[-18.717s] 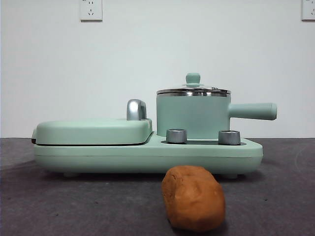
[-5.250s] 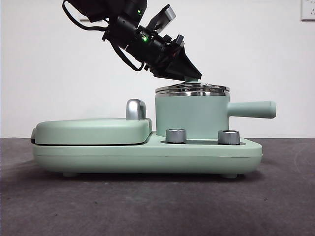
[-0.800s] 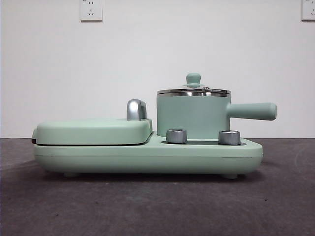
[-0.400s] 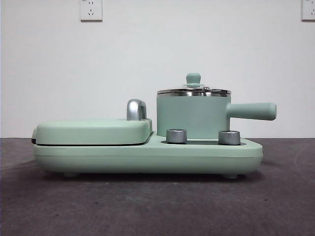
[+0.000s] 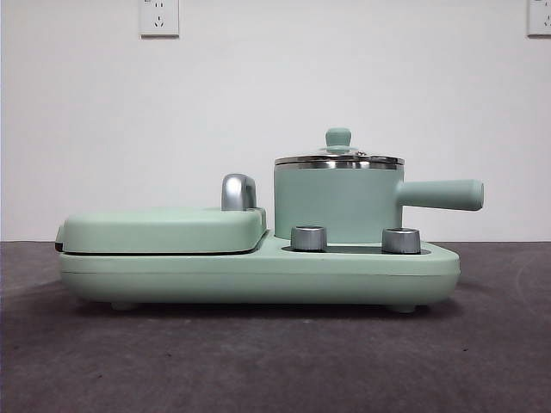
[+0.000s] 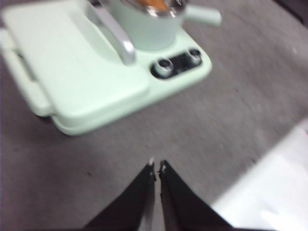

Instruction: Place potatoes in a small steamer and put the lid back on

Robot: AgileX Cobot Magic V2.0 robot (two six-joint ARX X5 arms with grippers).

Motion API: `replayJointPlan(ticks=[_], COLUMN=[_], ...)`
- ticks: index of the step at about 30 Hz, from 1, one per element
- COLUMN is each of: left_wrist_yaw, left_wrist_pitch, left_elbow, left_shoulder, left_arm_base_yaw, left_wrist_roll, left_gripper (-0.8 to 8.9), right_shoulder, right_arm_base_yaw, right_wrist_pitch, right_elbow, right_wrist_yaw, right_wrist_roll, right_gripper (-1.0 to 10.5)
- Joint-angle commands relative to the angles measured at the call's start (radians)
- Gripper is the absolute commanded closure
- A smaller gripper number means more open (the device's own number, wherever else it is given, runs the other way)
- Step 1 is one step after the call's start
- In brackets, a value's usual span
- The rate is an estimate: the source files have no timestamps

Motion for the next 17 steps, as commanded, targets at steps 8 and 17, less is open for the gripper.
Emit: replayJointPlan(ticks=[8, 17], left_wrist_yaw=[-0.002, -0.002], left_wrist_pitch=[0.546, 0.759], left_elbow=[-0.410, -0.790], left_shoulder=[-0.202, -0.421], left_arm_base_yaw=[0.213, 0.327], left_wrist_roll=[0.081, 0.081], left_gripper=[7.94, 7.94], right_shoulder=[0.003, 0.003], right_arm_base_yaw=[0.005, 0.005], right_wrist_pitch=[0.011, 0.011], right_elbow=[0.008, 0.008], right_wrist_yaw=[-0.003, -0.003], right_wrist_roll=[-0.008, -0.008], right_gripper=[9.3, 9.3])
